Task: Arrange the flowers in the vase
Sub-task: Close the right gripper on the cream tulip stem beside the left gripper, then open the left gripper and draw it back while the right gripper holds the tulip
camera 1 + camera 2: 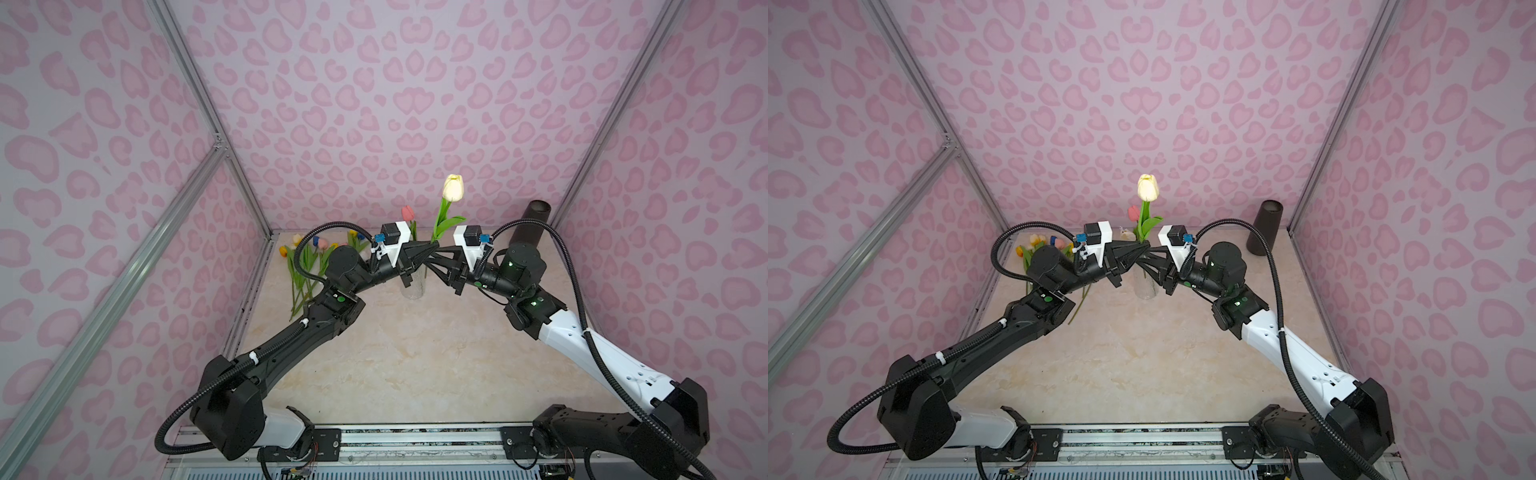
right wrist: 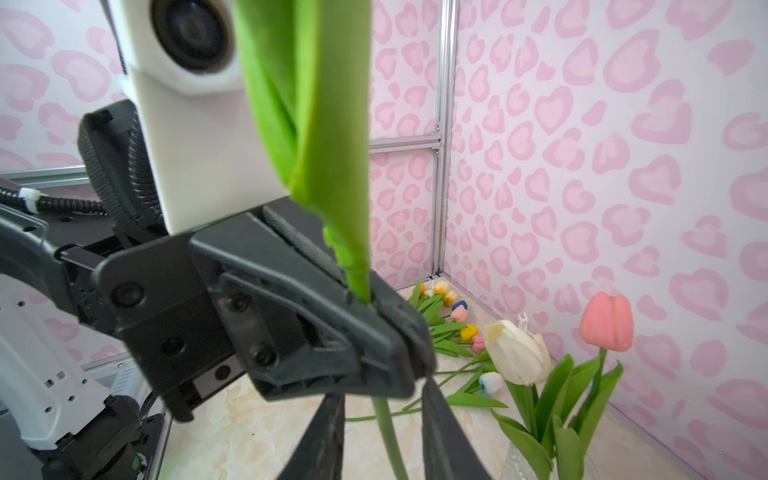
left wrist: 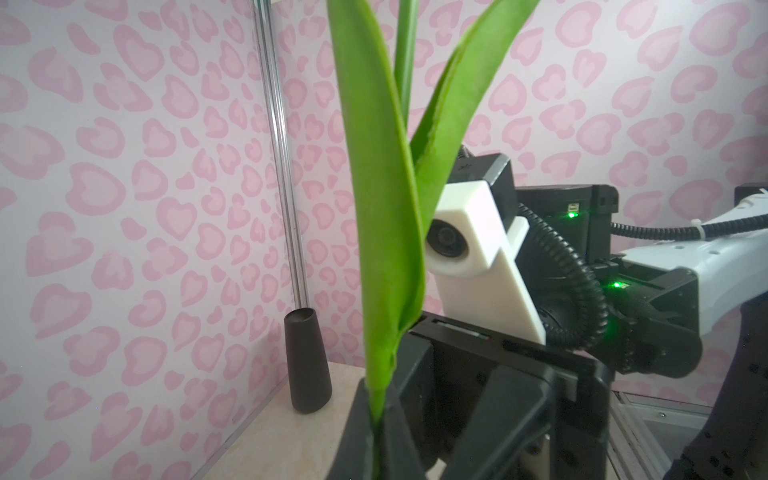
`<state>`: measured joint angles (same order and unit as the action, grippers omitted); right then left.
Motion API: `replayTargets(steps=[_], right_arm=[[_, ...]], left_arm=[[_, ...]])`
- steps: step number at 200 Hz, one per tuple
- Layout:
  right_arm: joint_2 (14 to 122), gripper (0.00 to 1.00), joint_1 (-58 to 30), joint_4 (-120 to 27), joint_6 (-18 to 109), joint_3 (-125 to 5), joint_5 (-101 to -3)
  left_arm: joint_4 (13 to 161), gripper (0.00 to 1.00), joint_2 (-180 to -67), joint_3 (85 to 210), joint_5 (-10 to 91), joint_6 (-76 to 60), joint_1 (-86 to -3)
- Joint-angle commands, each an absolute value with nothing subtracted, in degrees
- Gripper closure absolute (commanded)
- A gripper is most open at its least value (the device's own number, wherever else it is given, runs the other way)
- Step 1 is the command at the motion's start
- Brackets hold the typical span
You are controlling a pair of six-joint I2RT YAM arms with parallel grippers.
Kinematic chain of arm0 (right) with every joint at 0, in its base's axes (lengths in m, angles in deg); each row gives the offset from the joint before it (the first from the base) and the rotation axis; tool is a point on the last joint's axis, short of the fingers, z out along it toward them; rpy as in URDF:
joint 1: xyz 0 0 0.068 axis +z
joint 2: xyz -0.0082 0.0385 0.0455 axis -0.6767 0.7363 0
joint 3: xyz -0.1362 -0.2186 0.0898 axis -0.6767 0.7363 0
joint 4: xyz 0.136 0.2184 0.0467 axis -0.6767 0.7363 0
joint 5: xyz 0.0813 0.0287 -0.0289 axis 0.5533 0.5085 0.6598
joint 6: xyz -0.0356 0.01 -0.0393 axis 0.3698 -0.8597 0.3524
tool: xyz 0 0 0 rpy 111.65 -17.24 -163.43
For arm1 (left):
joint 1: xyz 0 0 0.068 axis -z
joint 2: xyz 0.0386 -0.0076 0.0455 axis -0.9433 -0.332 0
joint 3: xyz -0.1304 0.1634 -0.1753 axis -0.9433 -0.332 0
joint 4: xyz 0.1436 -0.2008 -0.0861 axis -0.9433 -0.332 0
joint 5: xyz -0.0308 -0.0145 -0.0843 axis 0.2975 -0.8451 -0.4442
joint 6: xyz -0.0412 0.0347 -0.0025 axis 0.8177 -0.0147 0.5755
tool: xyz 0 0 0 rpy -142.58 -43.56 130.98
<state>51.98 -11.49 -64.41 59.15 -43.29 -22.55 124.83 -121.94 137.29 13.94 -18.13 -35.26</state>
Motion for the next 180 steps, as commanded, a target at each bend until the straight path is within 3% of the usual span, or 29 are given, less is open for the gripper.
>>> replayTargets(steps=[1,36,63,73,97,110,129,180], right_arm=[[51.42,0.87,-11.45,-65.99,59.25,-42.89,-25.06],[51.25,1.0,-11.44,-65.48,59.49,-42.86,-26.43],[51.28,1.0,-11.46,-65.71,59.33,-42.65,-26.84],[51.23,1.0,-11.47,-65.88,59.18,-42.57,-27.42],[51.68,1.0,-11.47,-66.24,58.94,-42.8,-29.15],[52.05,1.0,-11.49,-65.95,58.73,-43.21,-30.86],[52.17,1.0,-11.56,-66.17,58.63,-43.23,-32.49],[53.05,1.0,-12.29,-67.55,59.07,-43.17,-34.86]], left_arm=[[127.9,0.97,-121.93,137.73,13.03,-17.16,-35.19],[128.53,0.96,-122.22,137.84,13.53,-16.28,-35.21],[129.1,0.89,-121.86,137.24,15.08,-16.09,-35.26],[129.22,0.81,-121.66,137.04,15.59,-16.09,-35.19],[129.22,0.52,-121.0,136.52,16.17,-16.27,-35.26],[129.22,0.29,-120.49,136.18,16.91,-16.29,-35.28],[128.96,0.17,-119.44,135.34,18.33,-16.85,-35.28],[128.54,0.15,-113.41,129.46,24.37,-19.99,-36.02]])
